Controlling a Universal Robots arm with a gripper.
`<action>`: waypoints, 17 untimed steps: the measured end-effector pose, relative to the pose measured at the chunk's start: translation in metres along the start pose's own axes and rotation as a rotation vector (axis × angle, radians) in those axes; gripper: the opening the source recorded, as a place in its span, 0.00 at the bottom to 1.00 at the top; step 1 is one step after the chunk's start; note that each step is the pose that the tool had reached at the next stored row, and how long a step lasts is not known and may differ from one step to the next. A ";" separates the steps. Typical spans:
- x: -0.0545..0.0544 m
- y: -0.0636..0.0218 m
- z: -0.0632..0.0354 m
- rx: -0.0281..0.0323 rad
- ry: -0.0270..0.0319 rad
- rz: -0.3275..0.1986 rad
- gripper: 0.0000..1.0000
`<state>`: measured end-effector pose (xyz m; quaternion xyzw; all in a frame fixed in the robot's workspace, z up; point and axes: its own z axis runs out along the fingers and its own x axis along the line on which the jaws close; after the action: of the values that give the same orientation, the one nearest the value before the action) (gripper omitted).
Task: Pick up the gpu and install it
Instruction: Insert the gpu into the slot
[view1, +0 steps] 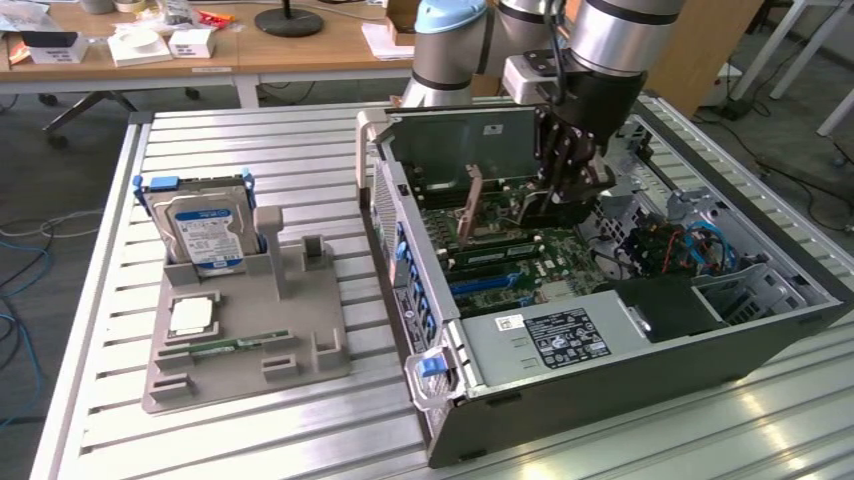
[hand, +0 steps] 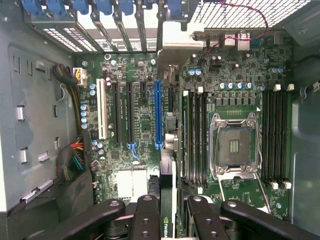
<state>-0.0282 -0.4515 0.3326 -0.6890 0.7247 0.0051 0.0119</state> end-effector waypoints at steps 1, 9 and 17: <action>0.000 0.0002 0.0000 0.0000 0.0001 0.000 0.26; 0.000 0.0006 -0.0001 0.0000 0.0001 0.000 0.26; 0.001 0.0023 -0.0001 -0.0001 0.0001 0.000 0.26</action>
<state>-0.0307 -0.4527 0.3327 -0.6890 0.7246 0.0050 0.0118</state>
